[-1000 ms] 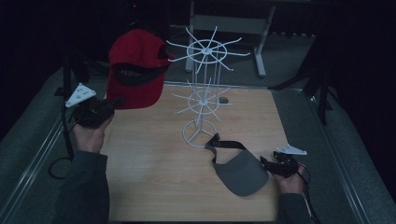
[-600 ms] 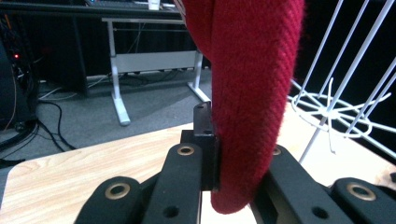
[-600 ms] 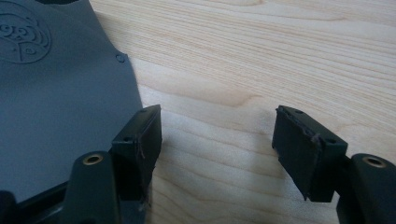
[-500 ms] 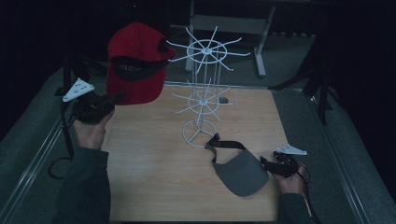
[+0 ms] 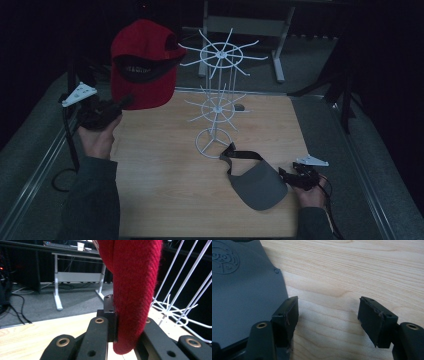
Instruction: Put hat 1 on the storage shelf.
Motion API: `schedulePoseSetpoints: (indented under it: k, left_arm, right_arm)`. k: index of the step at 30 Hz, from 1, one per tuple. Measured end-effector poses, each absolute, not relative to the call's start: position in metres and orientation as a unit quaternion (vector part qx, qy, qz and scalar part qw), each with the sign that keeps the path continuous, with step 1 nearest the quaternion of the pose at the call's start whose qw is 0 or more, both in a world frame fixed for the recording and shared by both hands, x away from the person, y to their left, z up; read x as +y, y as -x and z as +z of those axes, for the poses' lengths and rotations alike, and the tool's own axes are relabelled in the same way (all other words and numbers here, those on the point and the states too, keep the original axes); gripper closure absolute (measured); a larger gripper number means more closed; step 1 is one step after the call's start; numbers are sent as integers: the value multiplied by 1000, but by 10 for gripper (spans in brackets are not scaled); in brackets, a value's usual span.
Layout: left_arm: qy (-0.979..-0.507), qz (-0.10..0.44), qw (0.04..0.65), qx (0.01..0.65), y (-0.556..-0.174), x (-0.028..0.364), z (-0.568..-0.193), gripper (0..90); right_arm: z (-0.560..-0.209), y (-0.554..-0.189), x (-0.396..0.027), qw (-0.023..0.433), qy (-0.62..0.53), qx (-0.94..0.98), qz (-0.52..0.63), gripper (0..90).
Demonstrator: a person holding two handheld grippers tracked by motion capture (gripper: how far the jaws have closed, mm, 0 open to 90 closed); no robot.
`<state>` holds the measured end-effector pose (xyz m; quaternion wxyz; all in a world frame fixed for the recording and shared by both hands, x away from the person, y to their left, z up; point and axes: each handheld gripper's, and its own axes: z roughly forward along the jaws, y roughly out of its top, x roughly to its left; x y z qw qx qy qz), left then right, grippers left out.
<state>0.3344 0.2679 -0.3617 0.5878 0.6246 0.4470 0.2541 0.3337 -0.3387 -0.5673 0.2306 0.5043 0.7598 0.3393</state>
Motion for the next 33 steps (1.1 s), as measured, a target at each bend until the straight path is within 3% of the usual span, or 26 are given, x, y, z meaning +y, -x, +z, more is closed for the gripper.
schedulePoseSetpoints:
  k: [21,33]
  left_arm:
    - [-581,216,645,447,-328,271,-353,858]
    - [-609,228,644,403,-317,264,-348,858]
  right_arm:
    - [-567,-334,-339,230,-504,760,339,330]
    - [-567,-334,-339,230,-504,760,339,330]
